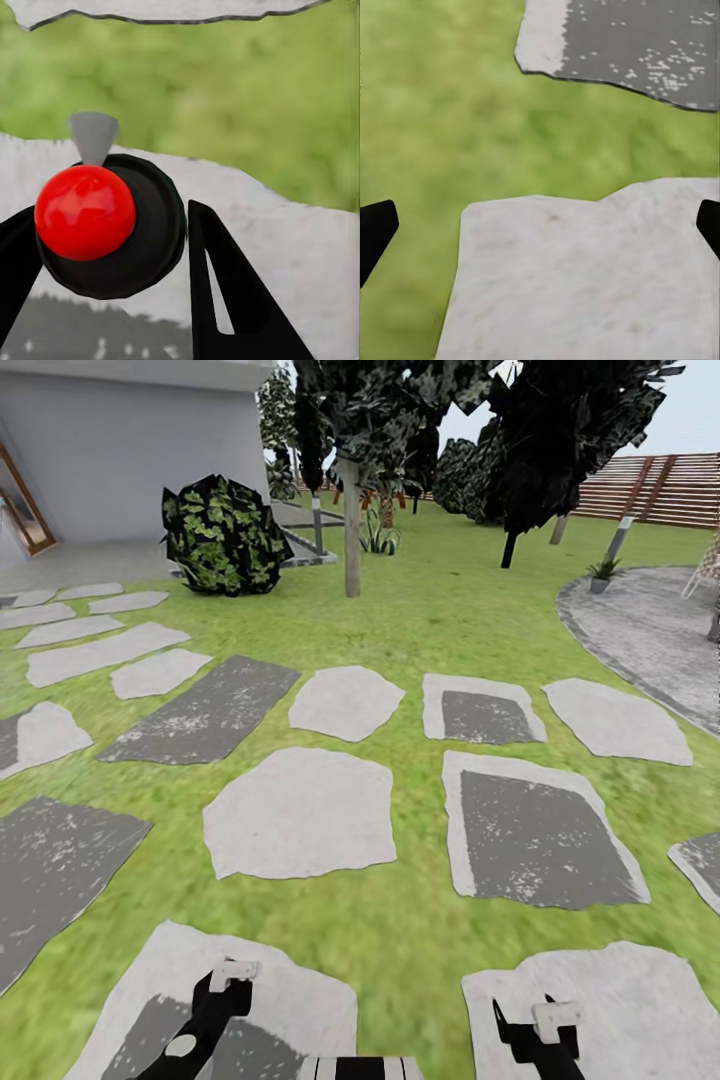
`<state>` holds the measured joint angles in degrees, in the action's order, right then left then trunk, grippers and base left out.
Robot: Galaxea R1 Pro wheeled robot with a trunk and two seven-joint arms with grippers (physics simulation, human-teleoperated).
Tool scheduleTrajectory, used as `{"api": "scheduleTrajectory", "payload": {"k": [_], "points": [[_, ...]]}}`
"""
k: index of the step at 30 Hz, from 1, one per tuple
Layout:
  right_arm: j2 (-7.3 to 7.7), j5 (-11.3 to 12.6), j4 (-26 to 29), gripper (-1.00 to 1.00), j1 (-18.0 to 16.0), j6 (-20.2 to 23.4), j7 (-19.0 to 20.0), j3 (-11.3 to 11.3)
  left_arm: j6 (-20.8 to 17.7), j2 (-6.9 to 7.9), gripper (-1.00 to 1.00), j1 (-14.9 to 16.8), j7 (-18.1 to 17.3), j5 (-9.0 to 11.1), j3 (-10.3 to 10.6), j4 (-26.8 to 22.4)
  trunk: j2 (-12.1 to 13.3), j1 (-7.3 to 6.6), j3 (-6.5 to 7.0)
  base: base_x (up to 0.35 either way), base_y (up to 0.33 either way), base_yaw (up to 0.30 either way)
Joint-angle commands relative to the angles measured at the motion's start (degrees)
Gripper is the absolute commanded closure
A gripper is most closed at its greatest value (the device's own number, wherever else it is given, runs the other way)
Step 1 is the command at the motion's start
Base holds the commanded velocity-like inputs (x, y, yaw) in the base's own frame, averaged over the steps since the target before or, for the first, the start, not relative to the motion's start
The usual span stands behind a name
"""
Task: Pick up the pesticide atomizer in the garden and spray insectifuge to fully cover both potted plants in the garden.
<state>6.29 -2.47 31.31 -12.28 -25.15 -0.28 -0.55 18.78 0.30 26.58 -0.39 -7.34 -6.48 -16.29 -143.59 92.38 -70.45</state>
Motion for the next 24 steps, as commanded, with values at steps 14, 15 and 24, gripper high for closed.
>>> {"api": "scheduleTrajectory", "payload": {"k": [14,15,24], "points": [[0.19,-0.25,-1.83,-1.0,-0.02,-0.16,0.01,-0.08,0.29,0.05,1.0,-0.56,-0.05,-0.66,-0.54,-0.03,0.18,-0.37,3.07,0.0,0.0,-0.028],[0.2,-0.25,-1.91,-1.0,-0.02,-0.16,0.01,-0.08,0.29,0.05,1.0,-0.59,-0.05,-0.66,-0.55,-0.04,0.19,-0.4,3.29,0.0,0.0,-0.203],[0.22,-0.25,-1.97,-1.0,-0.02,-0.16,0.02,-0.06,0.29,-0.03,1.0,-0.65,-0.05,-0.66,-0.47,-0.06,0.31,-0.63,5.29,0.0,0.0,-0.255]]}}
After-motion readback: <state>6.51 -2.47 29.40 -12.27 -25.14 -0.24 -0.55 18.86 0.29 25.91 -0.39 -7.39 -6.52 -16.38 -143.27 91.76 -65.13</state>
